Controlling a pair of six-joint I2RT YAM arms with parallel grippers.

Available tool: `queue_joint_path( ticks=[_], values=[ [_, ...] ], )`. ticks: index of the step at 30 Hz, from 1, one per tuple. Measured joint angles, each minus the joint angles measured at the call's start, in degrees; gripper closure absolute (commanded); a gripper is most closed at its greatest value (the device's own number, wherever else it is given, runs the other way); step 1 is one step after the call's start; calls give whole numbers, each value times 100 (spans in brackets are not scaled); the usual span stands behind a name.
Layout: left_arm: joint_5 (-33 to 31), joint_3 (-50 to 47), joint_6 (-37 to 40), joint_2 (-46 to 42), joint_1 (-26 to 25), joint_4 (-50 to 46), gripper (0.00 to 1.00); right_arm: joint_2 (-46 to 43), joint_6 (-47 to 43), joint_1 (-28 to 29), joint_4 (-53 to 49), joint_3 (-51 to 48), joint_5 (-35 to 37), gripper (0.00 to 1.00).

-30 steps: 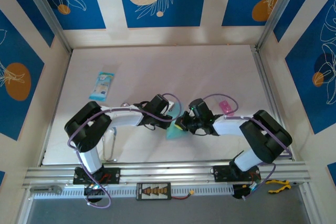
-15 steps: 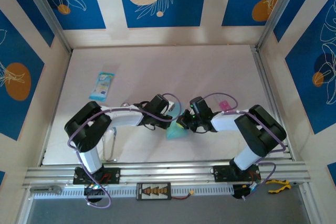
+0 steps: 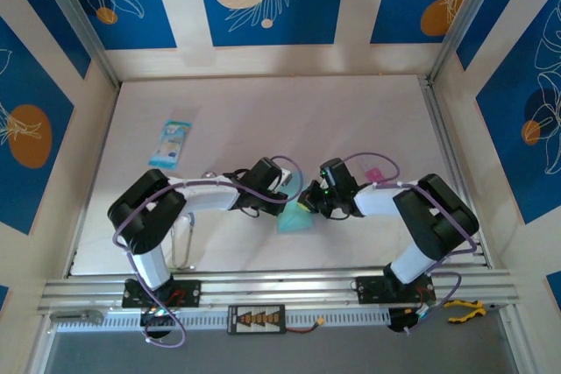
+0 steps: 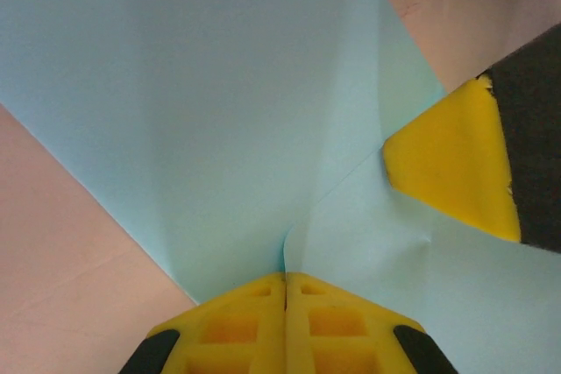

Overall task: Fold a paper plane with a square sheet of paper (pick it up from the middle)
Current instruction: Fold the triangle a second time at the center of the table.

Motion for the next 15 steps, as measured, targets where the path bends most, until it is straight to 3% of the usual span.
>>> queue_joint_path(
  ticks=[5,15],
  values=[
    [0,0,0,0,0,11,99,-26,94,-179,402,-227,-162,100],
    [0,0,0,0,0,0,99,-409,50,-525,-142,-243,315,100]
  ],
)
